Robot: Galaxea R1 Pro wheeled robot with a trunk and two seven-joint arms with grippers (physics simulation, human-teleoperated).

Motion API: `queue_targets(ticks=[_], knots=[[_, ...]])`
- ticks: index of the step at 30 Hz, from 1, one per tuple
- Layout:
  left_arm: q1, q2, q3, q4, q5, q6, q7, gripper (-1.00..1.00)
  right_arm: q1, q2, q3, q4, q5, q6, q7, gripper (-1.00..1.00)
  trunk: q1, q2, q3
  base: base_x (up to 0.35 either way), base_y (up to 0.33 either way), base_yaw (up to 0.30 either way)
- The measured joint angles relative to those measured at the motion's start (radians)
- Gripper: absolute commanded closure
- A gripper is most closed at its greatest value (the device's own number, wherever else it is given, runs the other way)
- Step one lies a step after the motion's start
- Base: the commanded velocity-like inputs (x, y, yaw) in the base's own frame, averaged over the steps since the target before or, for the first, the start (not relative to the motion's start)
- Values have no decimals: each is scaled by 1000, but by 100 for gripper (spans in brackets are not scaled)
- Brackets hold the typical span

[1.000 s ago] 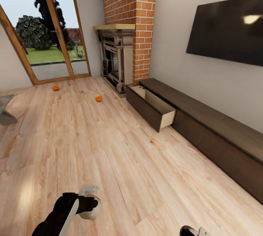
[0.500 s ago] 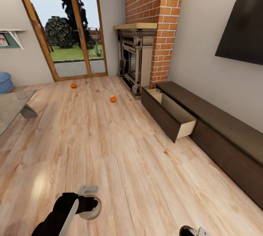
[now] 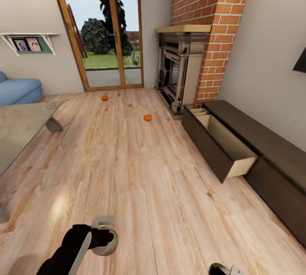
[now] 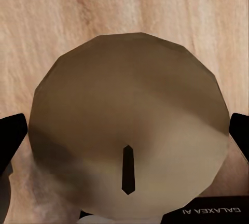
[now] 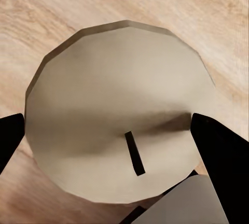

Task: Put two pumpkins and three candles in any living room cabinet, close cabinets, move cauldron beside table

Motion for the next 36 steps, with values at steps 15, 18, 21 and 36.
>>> queue_targets(ticks=[15,18,21,36], knots=[[0,0,0,0,0,0,0,100,0,0,3,-1,2,-5,1,100,0,0,-3,320,-137,139],[0,0,0,0,0,0,0,100,0,0,6,0,1,-5,1,100,0,0,-3,320,-141,1],[0,0,0,0,0,0,0,100,0,1,7,0,1,-5,1,100,0,0,-4,320,-131,0],[0,0,1,0,0,0,0,100,0,2,6,-2,2,-5,1,100,0,0,-4,320,-74,143]])
